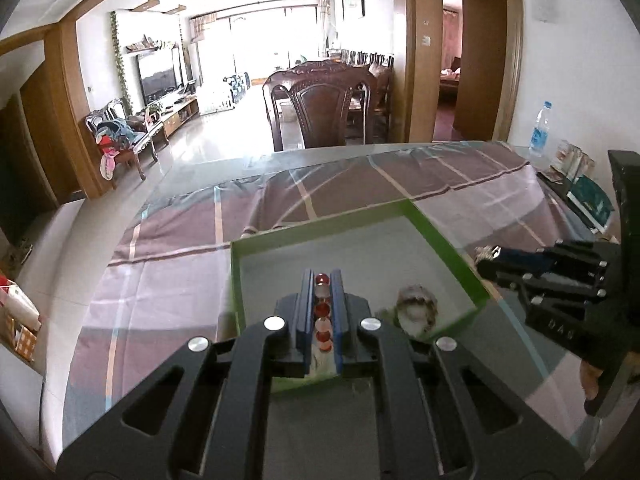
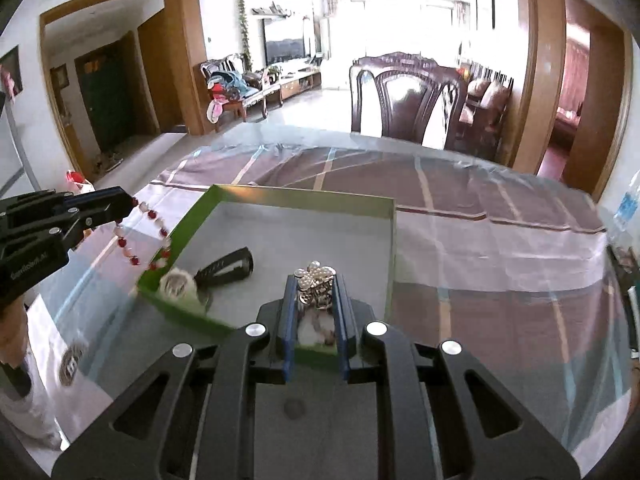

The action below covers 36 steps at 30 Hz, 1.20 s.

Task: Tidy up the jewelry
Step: 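Lift the bracelet over the green box and open both tools, then grasp the silver ring with the left tool while the right tool grasps the black ring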

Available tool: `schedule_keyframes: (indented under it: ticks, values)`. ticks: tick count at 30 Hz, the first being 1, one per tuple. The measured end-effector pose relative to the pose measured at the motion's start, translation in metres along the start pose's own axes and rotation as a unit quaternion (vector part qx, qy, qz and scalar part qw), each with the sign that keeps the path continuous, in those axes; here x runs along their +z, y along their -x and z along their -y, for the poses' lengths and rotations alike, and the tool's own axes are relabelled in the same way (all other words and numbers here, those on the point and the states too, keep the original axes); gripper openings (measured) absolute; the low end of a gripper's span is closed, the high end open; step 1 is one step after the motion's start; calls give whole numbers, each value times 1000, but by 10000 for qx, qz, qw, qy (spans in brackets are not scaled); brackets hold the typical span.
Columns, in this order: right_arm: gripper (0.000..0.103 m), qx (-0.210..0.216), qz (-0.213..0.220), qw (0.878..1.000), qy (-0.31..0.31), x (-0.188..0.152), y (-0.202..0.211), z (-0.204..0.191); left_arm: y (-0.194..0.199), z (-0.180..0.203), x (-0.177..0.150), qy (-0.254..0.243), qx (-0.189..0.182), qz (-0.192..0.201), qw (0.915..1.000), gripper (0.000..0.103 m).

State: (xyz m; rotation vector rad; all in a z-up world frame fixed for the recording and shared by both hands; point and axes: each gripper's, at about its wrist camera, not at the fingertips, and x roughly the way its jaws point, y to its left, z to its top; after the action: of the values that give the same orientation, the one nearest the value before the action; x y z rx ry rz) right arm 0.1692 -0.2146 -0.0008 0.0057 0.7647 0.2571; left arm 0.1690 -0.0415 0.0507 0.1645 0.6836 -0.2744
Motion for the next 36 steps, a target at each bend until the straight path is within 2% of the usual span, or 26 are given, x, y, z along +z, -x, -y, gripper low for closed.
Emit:
schedule_keyframes:
  ticks: [3, 8, 13, 14, 16, 17, 18, 22, 24, 26, 28, 30, 33, 36]
  values:
    - [17, -51, -309, 9995, -74, 1, -36, 3, -34, -2, 9, 61, 21, -248, 9997, 8]
    - [17, -36, -860, 9962, -104, -11, -90, -2, -88, -11, 3, 273, 97, -686, 9972, 8]
    - [17, 0, -1002, 9949, -81, -19, -108, -8, -116, -30, -7, 434, 324, -901, 9945, 9]
    - [19, -37, -937, 9955, -105, -19, -107, -7, -117, -33, -7, 455, 334, -903, 9943, 9]
    - [41, -74, -780, 9967, -188, -18, -97, -4, -113, -37, -9, 480, 313, -796, 9952, 19]
    - [56, -69, -673, 9974, -249, -16, -92, 1, -107, -37, -9, 475, 330, -735, 9956, 38]
    - [58, -47, -517, 9982, -315, -16, -80, 3, -103, -38, -10, 455, 369, -681, 9960, 45]
    - [58, -94, -276, 9994, -161, -28, -28, 6, -67, -27, -22, 104, 635, -482, 9968, 45]
    - [58, -168, -318, 9993, -44, -40, -9, 6, -48, -19, -34, 21, 649, -504, 9966, 45]
    - [58, -182, -448, 9988, 38, -57, 1, 4, -30, -10, -53, -15, 501, -583, 9970, 45]
    - [58, -145, -614, 9980, 61, -72, 1, 3, -19, 1, -69, -119, 119, -676, 9976, 45]
    - [55, -114, -857, 9962, 69, -92, -8, 1, -20, 15, -88, -267, -269, -926, 9950, 39]
    - [49, -28, -1131, 9936, 27, -109, -25, -1, -42, 28, -107, -331, -376, -1313, 9901, 39]
    - [49, 2, -1195, 9928, 73, -116, -34, -7, -66, 34, -116, -236, -403, -1611, 9858, 39]
